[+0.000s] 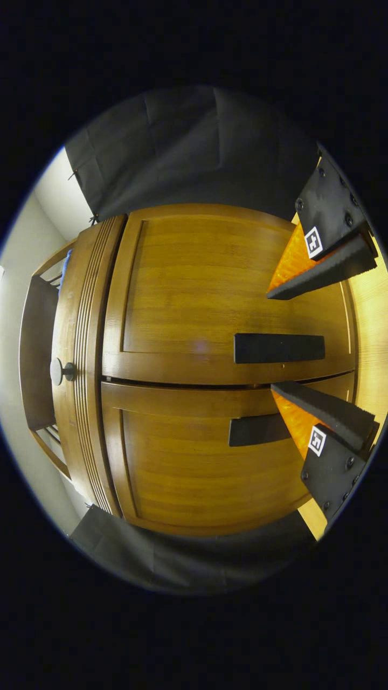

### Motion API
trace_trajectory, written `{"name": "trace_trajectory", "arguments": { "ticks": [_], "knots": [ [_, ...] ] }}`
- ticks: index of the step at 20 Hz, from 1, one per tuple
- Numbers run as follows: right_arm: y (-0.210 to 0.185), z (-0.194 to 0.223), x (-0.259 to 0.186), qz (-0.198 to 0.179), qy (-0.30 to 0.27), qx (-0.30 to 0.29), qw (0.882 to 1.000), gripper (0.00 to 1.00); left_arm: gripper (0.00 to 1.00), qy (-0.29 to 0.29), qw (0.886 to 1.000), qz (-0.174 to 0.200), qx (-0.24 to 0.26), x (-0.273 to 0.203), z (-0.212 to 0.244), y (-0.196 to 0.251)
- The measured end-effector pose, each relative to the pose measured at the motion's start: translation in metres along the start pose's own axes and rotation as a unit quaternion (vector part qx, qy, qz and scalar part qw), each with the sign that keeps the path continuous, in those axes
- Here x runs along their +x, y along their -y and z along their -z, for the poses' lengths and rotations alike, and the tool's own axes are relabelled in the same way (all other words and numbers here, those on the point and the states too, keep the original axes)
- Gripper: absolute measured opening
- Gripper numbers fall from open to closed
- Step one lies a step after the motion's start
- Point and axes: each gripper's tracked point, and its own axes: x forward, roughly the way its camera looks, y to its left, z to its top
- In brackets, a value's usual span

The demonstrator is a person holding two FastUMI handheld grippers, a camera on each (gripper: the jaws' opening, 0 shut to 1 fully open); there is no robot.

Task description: Open the right door of the double-door shoe cabinet with the right hand, and open the left door with the left hand.

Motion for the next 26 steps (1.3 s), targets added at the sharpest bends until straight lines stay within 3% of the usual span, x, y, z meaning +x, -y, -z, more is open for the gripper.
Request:
{"name": "trace_trajectory", "arguments": {
  "ticks": [1, 2, 3, 4, 5, 9, 10, 13, 14, 20, 21, 22, 26],
  "knots": [
    [0.0, 0.004, 0.006, -0.001, -0.005, 0.0, 1.0, 0.88, 0.98, 0.0, 1.0, -0.003, 0.001, -0.001, 0.0, -0.001],
    [-0.001, 0.006, 0.012, -0.003, -0.009, 0.002, 1.0, 0.92, 0.92, 0.0, 1.0, -0.007, 0.001, 0.0, -0.001, -0.002],
    [-0.002, 0.008, 0.017, -0.007, -0.014, 0.005, 1.0, 0.8, 0.92, 0.0, 1.0, -0.012, 0.002, 0.001, -0.001, -0.003],
    [-0.002, 0.008, 0.021, -0.008, -0.017, 0.007, 1.0, 0.77, 0.92, 0.0, 1.0, -0.018, 0.002, 0.001, -0.001, -0.004],
    [-0.005, 0.01, 0.023, -0.012, -0.019, 0.008, 1.0, 0.8, 0.95, 0.0, 1.0, -0.023, 0.003, 0.001, -0.002, -0.005],
    [-0.01, 0.019, 0.021, -0.022, -0.032, 0.005, 0.999, 0.43, 0.92, -0.002, 0.999, -0.043, -0.005, -0.003, -0.001, -0.014],
    [-0.011, 0.018, 0.024, -0.022, -0.034, 0.006, 0.999, 0.52, 0.92, -0.002, 0.999, -0.046, -0.004, -0.004, -0.003, -0.015],
    [-0.012, 0.018, 0.023, -0.027, -0.04, 0.014, 0.999, 0.33, 0.95, 0.003, 0.999, -0.052, 0.0, -0.011, -0.005, -0.018],
    [-0.011, 0.018, 0.024, -0.029, -0.041, 0.013, 0.999, 0.46, 0.92, 0.004, 0.999, -0.052, 0.0, -0.012, -0.006, -0.018],
    [-0.009, 0.015, 0.014, -0.033, -0.041, 0.005, 0.999, 0.3, 0.95, 0.006, 0.999, -0.053, 0.001, -0.014, -0.009, -0.014],
    [-0.008, 0.014, 0.011, -0.034, -0.042, 0.002, 0.999, 0.24, 0.95, 0.007, 0.999, -0.052, 0.0, -0.015, -0.008, -0.013],
    [-0.006, 0.013, 0.007, -0.035, -0.042, 0.003, 0.998, 0.31, 0.95, 0.008, 0.999, -0.051, -0.001, -0.015, -0.008, -0.012],
    [0.006, 0.019, -0.027, -0.043, -0.042, 0.004, 0.998, 0.31, 0.95, 0.007, 0.999, -0.049, -0.001, -0.015, -0.007, -0.009]
  ]
}}
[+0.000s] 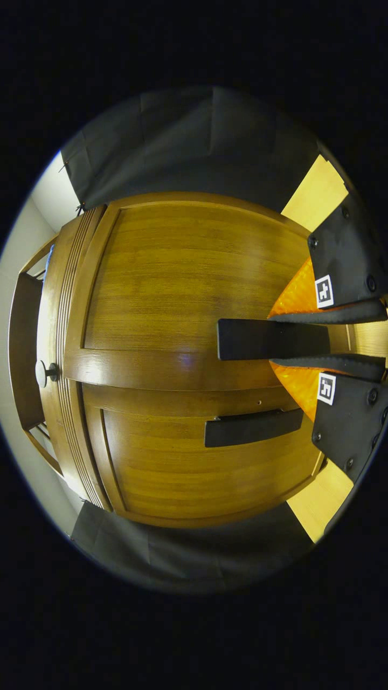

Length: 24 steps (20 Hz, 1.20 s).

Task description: Open the right door of the double-door shoe cabinet with the right hand, and open the left door with the left hand.

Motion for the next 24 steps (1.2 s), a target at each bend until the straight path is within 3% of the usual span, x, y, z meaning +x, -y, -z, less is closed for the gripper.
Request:
{"name": "trace_trajectory", "arguments": {
  "ticks": [5, 6, 7, 10, 11, 14, 16, 17, 18, 21, 23, 24],
  "knots": [
    [0.019, 0.0, -0.033, 0.01, 0.013, 0.008, 1.0, 0.31, 0.92, 0.003, 1.0, 0.003, 0.009, -0.006, 0.002, -0.001],
    [0.022, 0.002, -0.043, 0.011, 0.015, 0.013, 1.0, 0.19, 0.92, 0.005, 1.0, 0.004, 0.01, -0.007, 0.001, 0.0],
    [0.026, 0.004, -0.049, 0.012, 0.015, 0.015, 1.0, 0.19, 0.92, 0.006, 1.0, 0.004, 0.012, -0.006, 0.0, 0.001],
    [0.039, 0.004, -0.066, 0.016, 0.013, 0.021, 1.0, 0.23, 0.92, 0.01, 1.0, 0.007, 0.016, -0.002, -0.004, 0.005],
    [0.045, 0.005, -0.073, 0.018, 0.012, 0.025, 0.999, 0.19, 0.92, 0.011, 1.0, 0.008, 0.016, -0.003, -0.004, 0.006],
    [0.061, 0.007, -0.091, 0.025, 0.013, 0.027, 0.999, 0.22, 0.94, 0.012, 1.0, 0.013, 0.014, 0.003, -0.005, 0.012],
    [0.07, 0.007, -0.1, 0.03, 0.013, 0.029, 0.999, 0.18, 0.94, 0.011, 1.0, 0.018, 0.012, 0.004, -0.004, 0.02],
    [0.074, 0.006, -0.104, 0.032, 0.013, 0.031, 0.999, 0.26, 0.94, 0.01, 1.0, 0.02, 0.01, 0.006, -0.004, 0.022],
    [0.079, 0.007, -0.109, 0.033, 0.013, 0.033, 0.999, 0.22, 0.94, 0.01, 1.0, 0.022, 0.01, 0.008, -0.004, 0.027],
    [0.093, 0.009, -0.118, 0.04, 0.012, 0.034, 0.999, 0.25, 0.95, 0.01, 0.999, 0.027, 0.014, 0.011, -0.005, 0.037],
    [0.103, 0.008, -0.127, 0.044, 0.012, 0.022, 0.999, 0.07, 0.95, 0.013, 0.999, 0.028, 0.022, 0.012, -0.006, 0.045],
    [0.108, 0.009, -0.129, 0.045, 0.01, 0.018, 0.999, 0.07, 0.95, 0.013, 0.999, 0.029, 0.024, 0.011, -0.006, 0.049]
  ]
}}
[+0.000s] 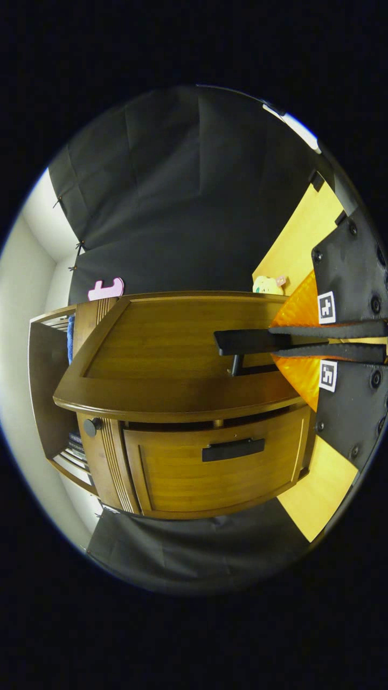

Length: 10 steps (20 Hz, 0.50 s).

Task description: Open the right door of the double-door shoe cabinet with the right hand, and open the left door with the left hand.

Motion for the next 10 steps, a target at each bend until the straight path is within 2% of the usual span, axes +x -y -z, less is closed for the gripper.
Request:
{"name": "trace_trajectory", "arguments": {
  "ticks": [1, 2, 3, 5, 6, 7, 8, 10],
  "knots": [
    [0.004, 0.0, -0.002, -0.002, 0.0, 0.002, 1.0, 0.11, 0.92, -0.002, 1.0, 0.002, -0.001, 0.001, 0.001, 0.005],
    [0.007, 0.0, -0.003, -0.007, -0.004, 0.007, 1.0, 0.11, 0.92, -0.003, 1.0, 0.005, -0.002, -0.001, 0.001, 0.01],
    [0.008, 0.0, -0.004, -0.011, -0.005, 0.012, 1.0, 0.15, 0.92, -0.003, 1.0, 0.006, 0.0, 0.0, 0.0, 0.015],
    [0.011, 0.0, -0.004, -0.018, -0.007, 0.011, 1.0, 0.11, 0.95, 0.0, 1.0, 0.007, 0.007, 0.001, -0.001, 0.023],
    [0.013, 0.0, -0.004, -0.022, -0.008, 0.012, 1.0, 0.07, 0.92, 0.001, 1.0, 0.008, 0.01, 0.002, -0.002, 0.027],
    [0.016, 0.001, -0.006, -0.025, -0.009, 0.014, 1.0, 0.11, 0.95, 0.001, 1.0, 0.007, 0.011, 0.002, -0.002, 0.031],
    [0.019, 0.001, -0.007, -0.028, -0.01, 0.016, 0.999, 0.07, 0.92, 0.001, 1.0, 0.007, 0.01, 0.003, -0.003, 0.035],
    [0.024, 0.001, -0.007, -0.035, -0.011, 0.012, 0.999, 0.07, 0.92, 0.0, 1.0, 0.005, 0.007, 0.006, -0.003, 0.042]
  ]
}}
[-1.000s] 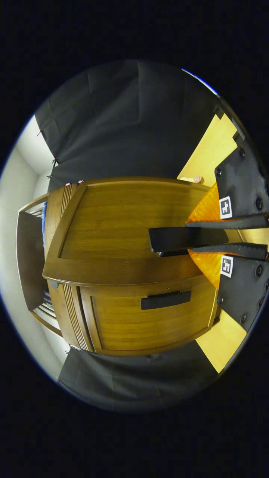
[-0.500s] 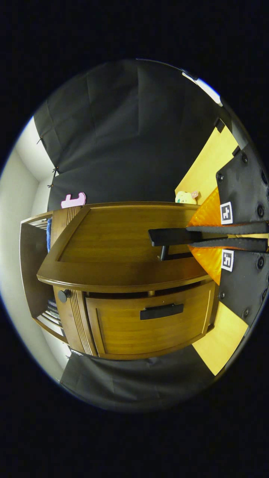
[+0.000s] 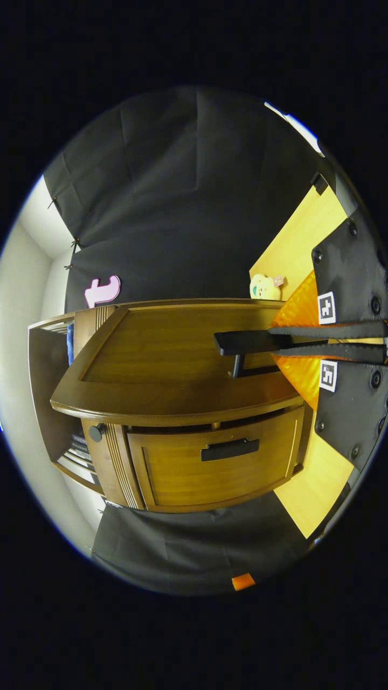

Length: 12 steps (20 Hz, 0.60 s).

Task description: Open the right door of the double-door shoe cabinet with the right hand, and open the left door with the left hand.

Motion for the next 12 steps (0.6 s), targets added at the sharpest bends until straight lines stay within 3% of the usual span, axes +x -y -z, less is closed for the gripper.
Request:
{"name": "trace_trajectory", "arguments": {
  "ticks": [1, 2, 3, 7, 8, 12],
  "knots": [
    [0.004, 0.0, -0.002, -0.003, -0.001, -0.003, 1.0, 0.11, 0.92, 0.0, 1.0, -0.001, 0.0, -0.002, 0.002, 0.004],
    [0.007, 0.0, -0.002, -0.005, -0.001, -0.003, 1.0, 0.07, 0.92, -0.001, 1.0, -0.003, 0.001, -0.002, 0.001, 0.008],
    [0.011, -0.001, -0.005, -0.007, -0.002, -0.003, 1.0, 0.11, 0.92, -0.003, 1.0, -0.004, 0.002, -0.002, 0.001, 0.01],
    [0.028, 0.0, -0.009, -0.017, -0.006, 0.003, 1.0, 0.11, 0.92, -0.003, 1.0, -0.001, -0.001, 0.007, -0.005, 0.027],
    [0.032, -0.001, -0.011, -0.018, -0.006, 0.005, 1.0, 0.07, 0.92, -0.002, 1.0, -0.001, 0.002, 0.011, -0.005, 0.031],
    [0.054, -0.003, -0.012, -0.003, -0.002, 0.003, 1.0, 0.07, 0.92, -0.004, 1.0, 0.002, 0.01, 0.024, -0.002, 0.042]
  ]
}}
